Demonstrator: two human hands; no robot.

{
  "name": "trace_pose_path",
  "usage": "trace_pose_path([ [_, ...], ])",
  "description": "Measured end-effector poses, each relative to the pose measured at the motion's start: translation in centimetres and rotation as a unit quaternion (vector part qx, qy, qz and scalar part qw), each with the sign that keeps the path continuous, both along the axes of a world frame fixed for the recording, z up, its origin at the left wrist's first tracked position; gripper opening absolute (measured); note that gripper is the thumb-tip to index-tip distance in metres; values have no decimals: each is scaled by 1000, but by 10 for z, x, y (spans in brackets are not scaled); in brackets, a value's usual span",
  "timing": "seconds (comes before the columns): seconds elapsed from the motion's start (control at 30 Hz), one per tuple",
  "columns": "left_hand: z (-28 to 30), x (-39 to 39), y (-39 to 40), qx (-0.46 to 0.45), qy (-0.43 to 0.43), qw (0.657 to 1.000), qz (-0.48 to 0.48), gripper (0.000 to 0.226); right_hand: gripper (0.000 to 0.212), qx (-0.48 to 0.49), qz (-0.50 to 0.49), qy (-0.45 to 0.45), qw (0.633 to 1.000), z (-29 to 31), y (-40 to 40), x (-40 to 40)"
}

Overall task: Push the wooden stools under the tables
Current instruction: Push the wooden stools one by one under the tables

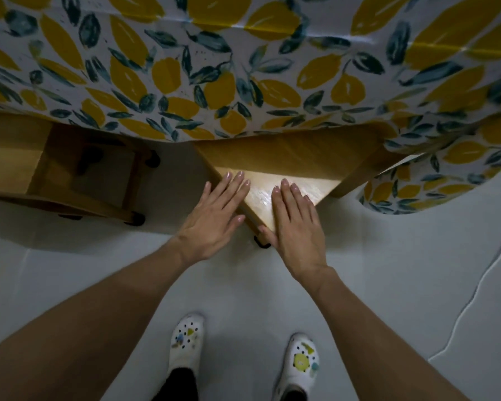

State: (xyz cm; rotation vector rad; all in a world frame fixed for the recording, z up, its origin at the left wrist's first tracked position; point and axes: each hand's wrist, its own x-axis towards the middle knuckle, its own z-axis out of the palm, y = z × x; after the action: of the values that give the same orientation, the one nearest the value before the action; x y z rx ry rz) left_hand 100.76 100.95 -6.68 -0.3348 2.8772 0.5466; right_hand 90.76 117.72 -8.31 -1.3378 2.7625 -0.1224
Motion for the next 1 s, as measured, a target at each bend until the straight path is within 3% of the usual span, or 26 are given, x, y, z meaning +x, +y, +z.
trace_pose_path([
  [0.17,-3,18,84,-52,7,997,52,64,78,29,111,-38,993,3,71,-28],
  [0.37,0,23,129,-88,11,994,-57,59,72,80,212,-66,972,17,144,-69],
  [0.43,1,23,119,-86,22,995,-44,63,73,78,192,-55,977,24,151,-68],
  [0.53,-2,32,87,-101,-4,993,64,79,85,49,107,-68,991,22,136,-45],
  [0.63,-6,36,67,-131,-48,988,60,79,93,57,46,-89,993,9,119,-33],
  [1.0,-9,-23,83,-125,-30,989,72,72,96,102,90,-60,989,9,125,-114],
])
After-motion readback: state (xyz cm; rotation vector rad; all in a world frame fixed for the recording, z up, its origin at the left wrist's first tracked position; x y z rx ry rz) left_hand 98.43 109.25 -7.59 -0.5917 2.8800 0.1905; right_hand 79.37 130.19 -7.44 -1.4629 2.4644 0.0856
